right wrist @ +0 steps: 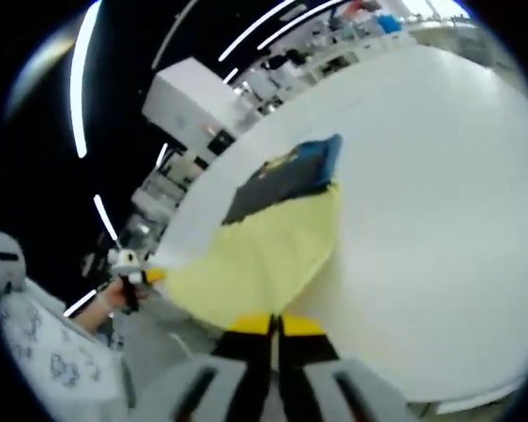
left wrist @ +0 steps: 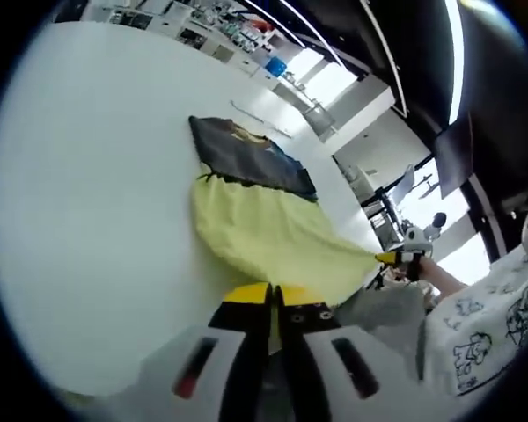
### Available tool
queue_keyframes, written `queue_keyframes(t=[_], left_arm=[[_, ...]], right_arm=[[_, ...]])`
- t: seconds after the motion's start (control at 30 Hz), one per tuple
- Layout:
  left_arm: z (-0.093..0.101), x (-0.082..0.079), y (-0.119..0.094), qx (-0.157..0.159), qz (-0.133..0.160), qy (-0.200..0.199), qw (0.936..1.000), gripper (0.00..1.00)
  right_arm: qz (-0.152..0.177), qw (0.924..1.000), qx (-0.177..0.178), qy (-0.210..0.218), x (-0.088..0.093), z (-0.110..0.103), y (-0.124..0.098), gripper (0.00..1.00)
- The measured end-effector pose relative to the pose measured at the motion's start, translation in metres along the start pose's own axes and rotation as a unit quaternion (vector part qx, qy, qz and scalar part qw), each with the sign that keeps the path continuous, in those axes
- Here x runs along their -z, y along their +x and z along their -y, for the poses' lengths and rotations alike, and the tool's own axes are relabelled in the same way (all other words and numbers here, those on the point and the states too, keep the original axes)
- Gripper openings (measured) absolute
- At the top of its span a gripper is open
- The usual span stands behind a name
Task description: Fold the garment on the visible template until the final outline fits inside the template.
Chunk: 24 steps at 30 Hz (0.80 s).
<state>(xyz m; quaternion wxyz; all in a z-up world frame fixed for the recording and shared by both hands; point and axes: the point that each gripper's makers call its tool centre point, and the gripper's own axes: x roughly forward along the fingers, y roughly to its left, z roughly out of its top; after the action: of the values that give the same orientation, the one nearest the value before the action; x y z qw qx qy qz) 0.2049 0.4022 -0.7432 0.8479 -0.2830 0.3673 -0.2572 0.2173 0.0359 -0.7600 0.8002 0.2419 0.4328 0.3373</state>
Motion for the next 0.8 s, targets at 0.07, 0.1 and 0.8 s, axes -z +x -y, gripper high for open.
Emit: queue_keyframes(t=[0.07, 0.1, 0.8], left_arm=[[0.002, -0.013, 0.001, 0.004, 0.01, 0.005, 0.9999, 0.0], [0.005, -0.018, 0.002, 0.006, 0.015, 0.007, 0.9999, 0.0], [0.0, -0.169, 0.057, 0.004, 0.098, 0.106, 0.9895, 0.0]], right_arm=[[0.034, 0.9993, -0.007, 0.011, -0.02, -0.002, 0.0, 0.0], [0.043, 0.9988, -0.014, 0.017, -0.026, -0.004, 0.0, 0.0], [0.154, 0.9865, -0.031, -0.045, -0.195, -0.014, 0.034, 0.0]])
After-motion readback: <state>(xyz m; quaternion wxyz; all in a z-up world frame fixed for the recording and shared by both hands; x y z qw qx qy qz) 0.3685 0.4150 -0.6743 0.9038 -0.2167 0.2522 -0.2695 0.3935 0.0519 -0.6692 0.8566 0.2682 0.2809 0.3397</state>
